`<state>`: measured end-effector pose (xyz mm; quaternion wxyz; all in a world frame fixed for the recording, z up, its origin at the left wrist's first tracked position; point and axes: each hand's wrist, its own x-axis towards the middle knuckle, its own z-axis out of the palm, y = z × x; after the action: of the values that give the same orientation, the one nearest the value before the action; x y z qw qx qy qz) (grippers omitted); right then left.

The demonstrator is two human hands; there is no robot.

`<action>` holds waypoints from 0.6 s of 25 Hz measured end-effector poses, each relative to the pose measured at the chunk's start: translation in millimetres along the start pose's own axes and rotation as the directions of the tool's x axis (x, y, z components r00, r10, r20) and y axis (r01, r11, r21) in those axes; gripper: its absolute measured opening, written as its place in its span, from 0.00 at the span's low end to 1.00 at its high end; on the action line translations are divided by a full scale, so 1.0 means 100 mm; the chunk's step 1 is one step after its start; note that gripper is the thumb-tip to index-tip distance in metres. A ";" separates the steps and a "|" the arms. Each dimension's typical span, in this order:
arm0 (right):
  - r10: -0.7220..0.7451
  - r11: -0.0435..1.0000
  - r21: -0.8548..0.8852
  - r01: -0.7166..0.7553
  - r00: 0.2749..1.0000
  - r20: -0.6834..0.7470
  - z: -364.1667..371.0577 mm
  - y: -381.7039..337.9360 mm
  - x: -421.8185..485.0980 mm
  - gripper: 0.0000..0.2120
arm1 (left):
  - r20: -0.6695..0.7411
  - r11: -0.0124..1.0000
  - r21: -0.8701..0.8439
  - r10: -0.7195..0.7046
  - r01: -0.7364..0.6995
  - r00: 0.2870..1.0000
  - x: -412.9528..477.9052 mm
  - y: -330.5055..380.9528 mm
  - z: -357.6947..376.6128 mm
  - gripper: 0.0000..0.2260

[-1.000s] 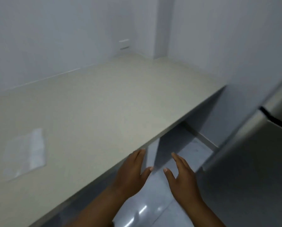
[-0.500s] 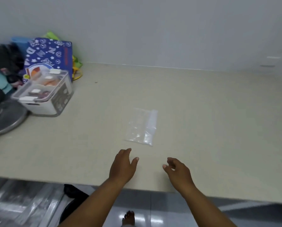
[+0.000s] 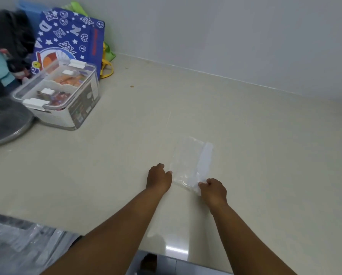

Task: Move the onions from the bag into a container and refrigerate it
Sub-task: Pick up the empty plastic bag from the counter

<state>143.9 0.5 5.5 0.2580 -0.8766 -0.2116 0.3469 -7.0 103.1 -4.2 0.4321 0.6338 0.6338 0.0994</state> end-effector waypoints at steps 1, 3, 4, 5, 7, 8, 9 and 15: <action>0.014 1.000 0.011 -0.014 1.000 0.001 0.02 -0.01 0.00 0.06 | 0.002 0.998 -0.043 -0.035 0.035 0.999 0.01 -0.02 -0.01 0.21; 0.012 0.999 0.041 -0.012 1.000 0.013 0.07 -0.03 -0.01 0.09 | 0.010 0.989 -0.108 -0.102 0.102 0.995 -0.03 -0.09 -0.04 0.19; -0.002 0.999 0.048 0.001 1.000 0.030 0.11 -0.05 -0.03 0.08 | 0.008 0.980 -0.142 -0.142 0.141 0.990 -0.06 -0.15 -0.07 0.16; -0.030 0.998 0.057 0.027 0.998 0.047 0.16 -0.06 -0.07 0.06 | 0.014 0.968 -0.176 -0.181 0.181 0.983 -0.10 -0.21 -0.11 0.13; -0.105 0.993 0.065 0.099 0.989 0.105 0.25 -0.07 -0.20 0.08 | -0.001 0.935 -0.253 -0.256 0.248 0.967 -0.24 -0.35 -0.22 0.13; -0.146 0.989 0.058 0.139 0.979 0.143 0.30 -0.07 -0.26 0.10 | -0.029 0.919 -0.288 -0.289 0.269 0.957 -0.33 -0.43 -0.28 0.14; -0.188 0.982 0.039 0.184 0.962 0.198 0.36 -0.07 -0.34 0.10 | -0.072 0.894 -0.343 -0.331 0.288 0.941 -0.47 -0.54 -0.34 0.13; -0.385 0.876 -0.020 0.481 0.726 0.570 0.84 -0.05 -0.93 0.12 | -0.225 0.608 -0.708 -0.675 0.358 0.702 -1.66 -1.41 -0.52 0.05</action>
<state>20.5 -21.0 1.6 0.1859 -0.6833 -0.5039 0.4946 -172.9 -47.8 2.6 0.4550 0.1923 0.8094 0.3175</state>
